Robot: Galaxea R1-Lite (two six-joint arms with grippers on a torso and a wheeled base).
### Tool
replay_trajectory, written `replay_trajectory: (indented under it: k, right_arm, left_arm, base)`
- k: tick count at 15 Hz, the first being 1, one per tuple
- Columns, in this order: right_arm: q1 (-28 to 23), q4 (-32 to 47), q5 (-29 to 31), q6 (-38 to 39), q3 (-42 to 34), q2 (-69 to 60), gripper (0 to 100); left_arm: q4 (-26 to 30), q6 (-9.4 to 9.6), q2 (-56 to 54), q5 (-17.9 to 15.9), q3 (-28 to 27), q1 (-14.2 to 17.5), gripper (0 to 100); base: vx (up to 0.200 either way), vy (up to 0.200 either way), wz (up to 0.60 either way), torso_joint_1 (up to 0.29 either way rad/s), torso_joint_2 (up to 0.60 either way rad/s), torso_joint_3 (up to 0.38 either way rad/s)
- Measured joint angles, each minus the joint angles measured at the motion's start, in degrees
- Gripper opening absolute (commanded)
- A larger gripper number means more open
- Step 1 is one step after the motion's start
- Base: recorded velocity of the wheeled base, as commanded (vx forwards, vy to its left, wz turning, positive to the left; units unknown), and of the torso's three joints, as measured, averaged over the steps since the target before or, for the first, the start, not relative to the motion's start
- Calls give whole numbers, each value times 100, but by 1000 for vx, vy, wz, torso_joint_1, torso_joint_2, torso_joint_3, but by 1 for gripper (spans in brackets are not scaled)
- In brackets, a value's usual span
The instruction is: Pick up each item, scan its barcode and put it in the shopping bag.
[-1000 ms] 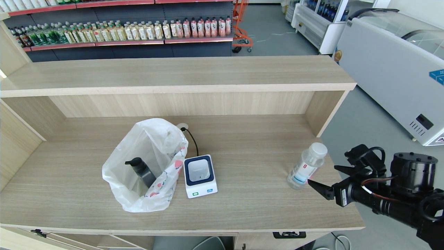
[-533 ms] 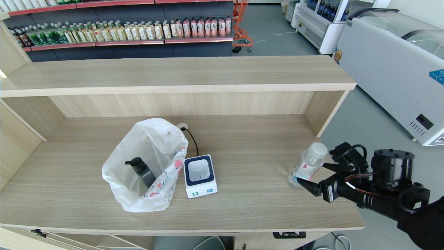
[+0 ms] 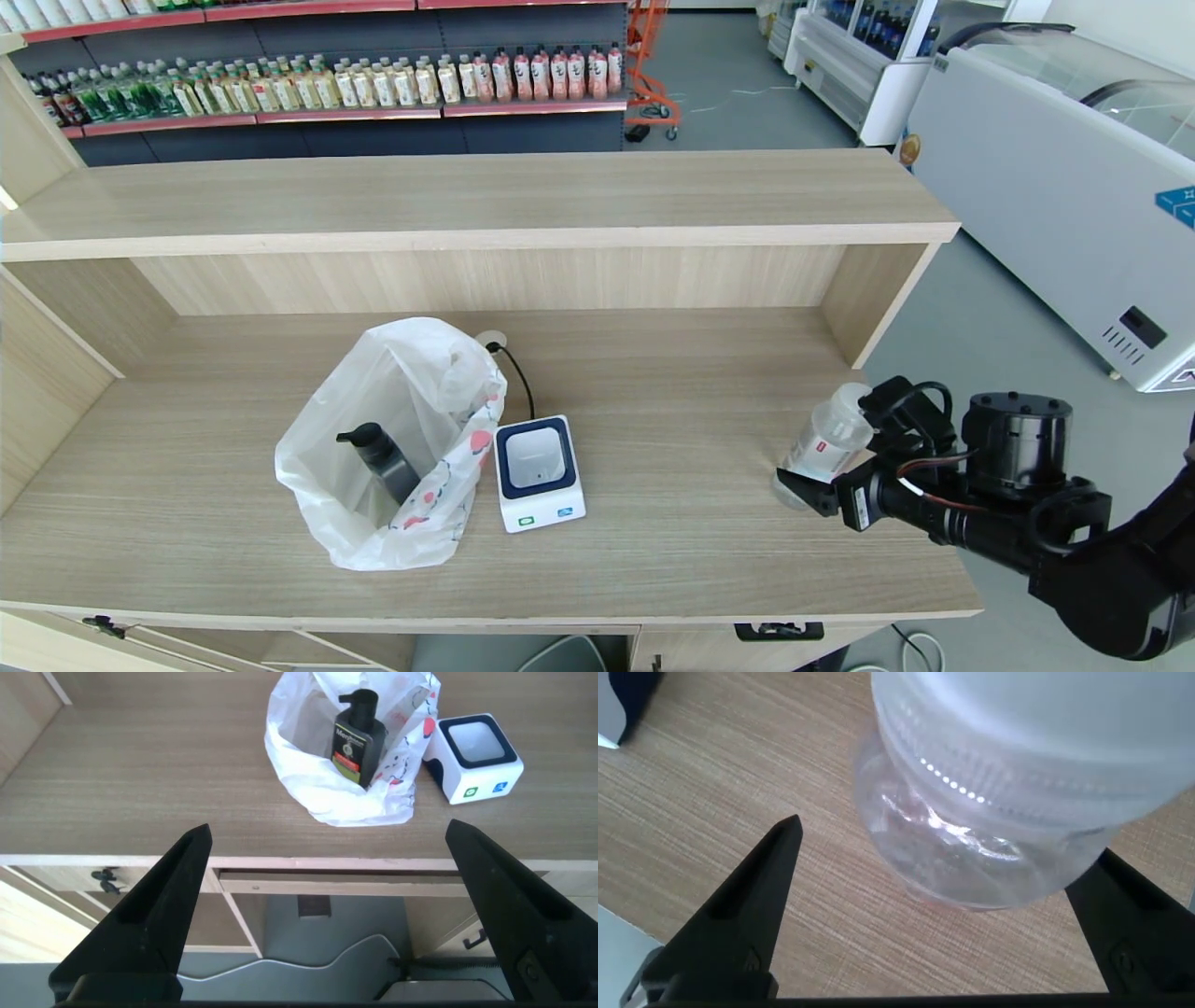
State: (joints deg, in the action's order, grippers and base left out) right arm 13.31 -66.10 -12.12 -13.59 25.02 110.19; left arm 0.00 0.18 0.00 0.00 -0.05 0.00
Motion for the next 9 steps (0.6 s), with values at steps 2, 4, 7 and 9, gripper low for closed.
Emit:
replay_trajectory:
  k: [2,4,7,9]
  right_arm:
    - [57,-101,0,-28,32,87,100]
    - [74,-139,-2,-156,89,183,100]
    - [83,-200,-9,-226,180,310,100]
    - [83,-211,-9,-288,263,391,100]
  left_arm:
    - [0,0,0,0,0,0,100]
    - [0,0,0,0,2,0,100]
    - [0,0,0,0,2,0,100]
    - [0,0,0,0,2,0,100]
  base:
    - [0,0,0,0,0,0]
    - [0,0,0,0,0,0]
    - [0,0,0,0,0,0]
    - [0,0,0,0,0,0]
